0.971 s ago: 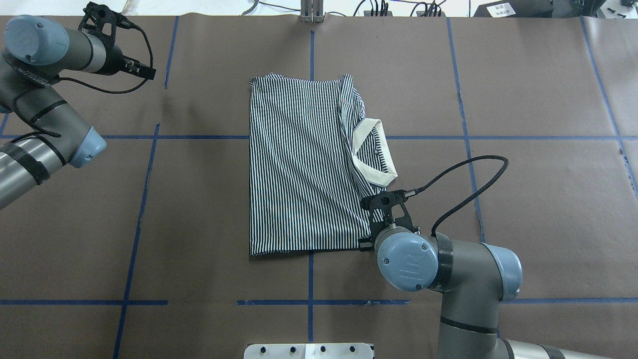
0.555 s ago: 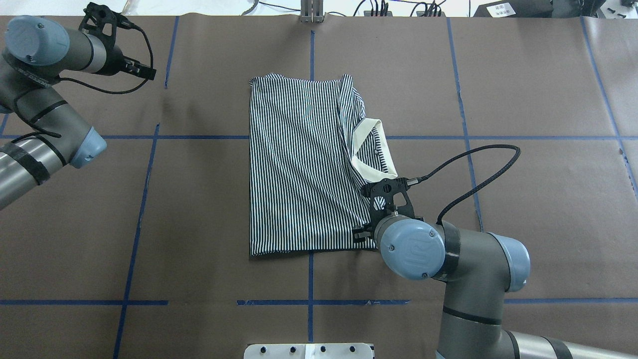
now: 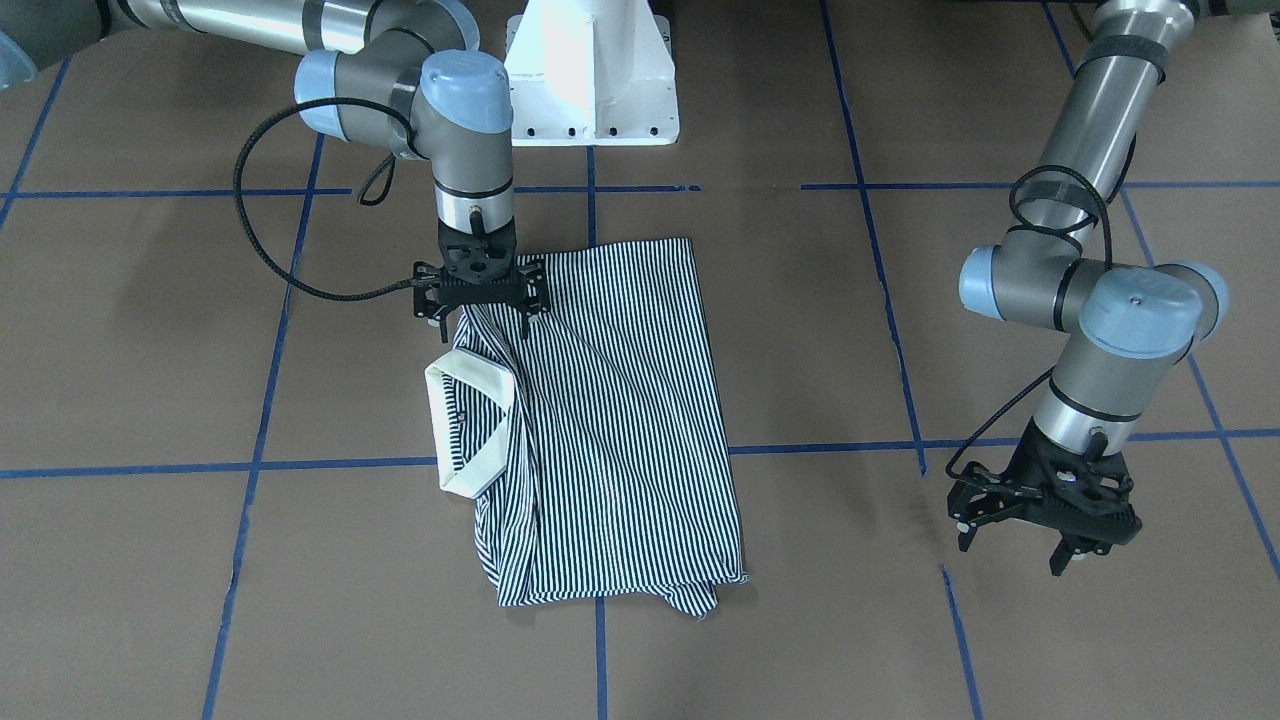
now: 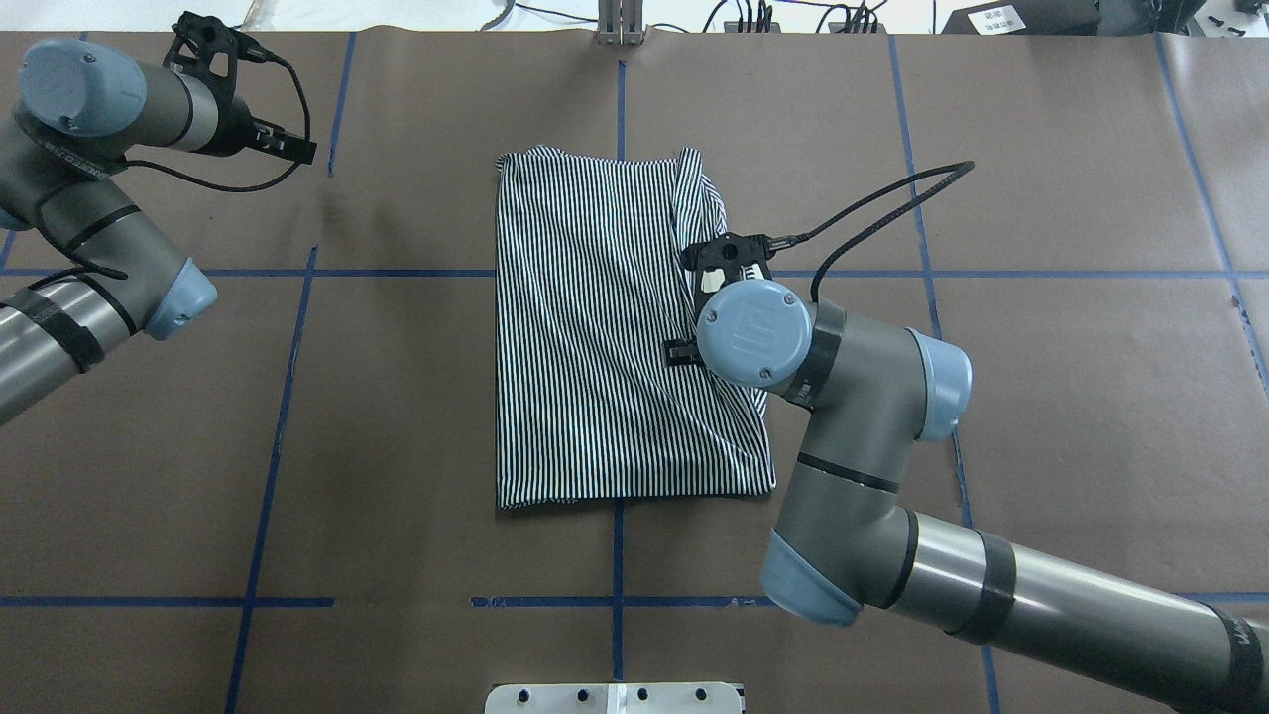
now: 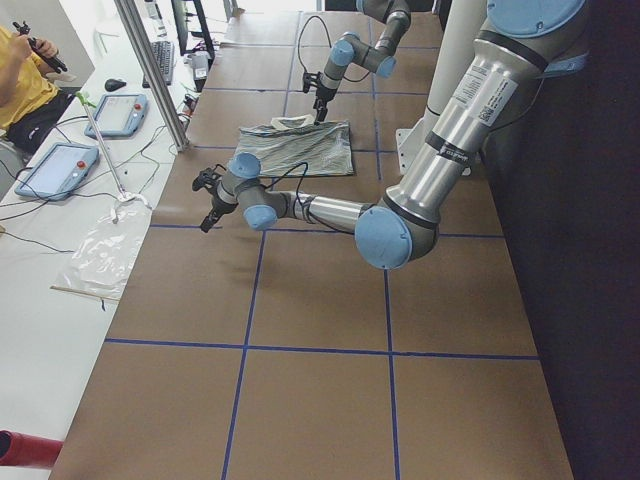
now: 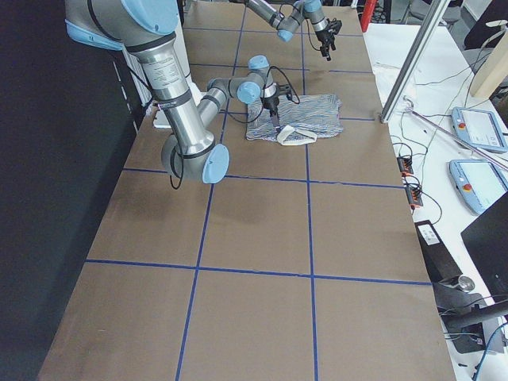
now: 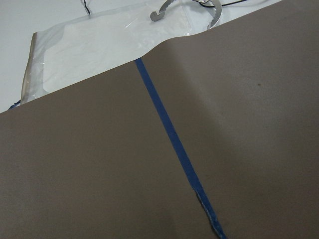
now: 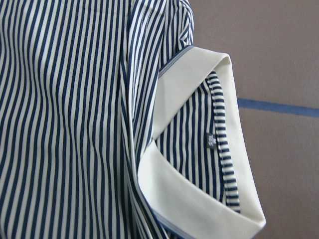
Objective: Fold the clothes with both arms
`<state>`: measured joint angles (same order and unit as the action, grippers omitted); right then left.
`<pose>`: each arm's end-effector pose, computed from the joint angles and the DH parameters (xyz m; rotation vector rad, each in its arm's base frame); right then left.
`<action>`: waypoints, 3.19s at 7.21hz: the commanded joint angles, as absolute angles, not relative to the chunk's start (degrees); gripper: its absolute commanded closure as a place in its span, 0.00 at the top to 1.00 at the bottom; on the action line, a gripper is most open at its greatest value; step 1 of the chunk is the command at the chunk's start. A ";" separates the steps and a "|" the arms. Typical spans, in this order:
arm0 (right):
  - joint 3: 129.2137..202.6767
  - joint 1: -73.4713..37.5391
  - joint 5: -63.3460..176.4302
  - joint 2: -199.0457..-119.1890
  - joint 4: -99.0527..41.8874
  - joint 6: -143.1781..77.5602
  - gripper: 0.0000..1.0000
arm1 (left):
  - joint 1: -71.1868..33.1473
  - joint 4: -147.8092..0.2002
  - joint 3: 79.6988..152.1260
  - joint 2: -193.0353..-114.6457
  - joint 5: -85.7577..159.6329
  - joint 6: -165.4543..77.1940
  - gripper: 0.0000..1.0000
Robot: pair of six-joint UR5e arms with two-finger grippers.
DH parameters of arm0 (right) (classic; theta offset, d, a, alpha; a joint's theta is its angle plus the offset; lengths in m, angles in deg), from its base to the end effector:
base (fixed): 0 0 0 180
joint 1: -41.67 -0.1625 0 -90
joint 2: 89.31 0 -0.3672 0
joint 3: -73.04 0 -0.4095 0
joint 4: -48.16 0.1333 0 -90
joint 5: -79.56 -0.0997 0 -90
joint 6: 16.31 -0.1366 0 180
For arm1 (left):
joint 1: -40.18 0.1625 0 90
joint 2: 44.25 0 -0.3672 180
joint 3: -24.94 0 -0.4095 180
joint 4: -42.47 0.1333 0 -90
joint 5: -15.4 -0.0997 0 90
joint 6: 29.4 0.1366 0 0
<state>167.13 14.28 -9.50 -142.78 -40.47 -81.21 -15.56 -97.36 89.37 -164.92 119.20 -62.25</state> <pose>-0.5546 -0.4400 0.2258 0.3382 -0.6504 0.0442 0.3452 -0.6857 0.4366 0.6724 0.7125 0.1380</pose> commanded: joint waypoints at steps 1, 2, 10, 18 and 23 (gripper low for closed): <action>157.98 11.79 -11.57 -136.18 -39.91 -81.00 1.00 | -15.28 -97.27 89.28 -164.83 119.20 -62.80 1.00; 157.24 11.61 -11.58 -135.89 -39.55 -80.30 1.00 | -15.28 -97.27 89.28 -164.83 119.20 -62.80 1.00; 156.35 6.25 -14.66 -142.90 -41.84 -66.87 1.00 | -15.28 -97.27 89.28 -164.92 119.20 -62.80 1.00; 152.71 5.01 -16.33 -133.89 -42.28 -69.75 1.00 | -15.20 -97.18 89.28 -164.83 119.20 -62.80 1.00; 140.98 6.50 -13.96 -127.54 -42.45 -69.75 1.00 | -15.20 -97.10 89.10 -164.83 119.29 -62.80 1.00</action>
<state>141.82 5.94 -14.85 -127.68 -42.44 -69.78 -15.25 -97.16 89.18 -164.77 119.28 -62.80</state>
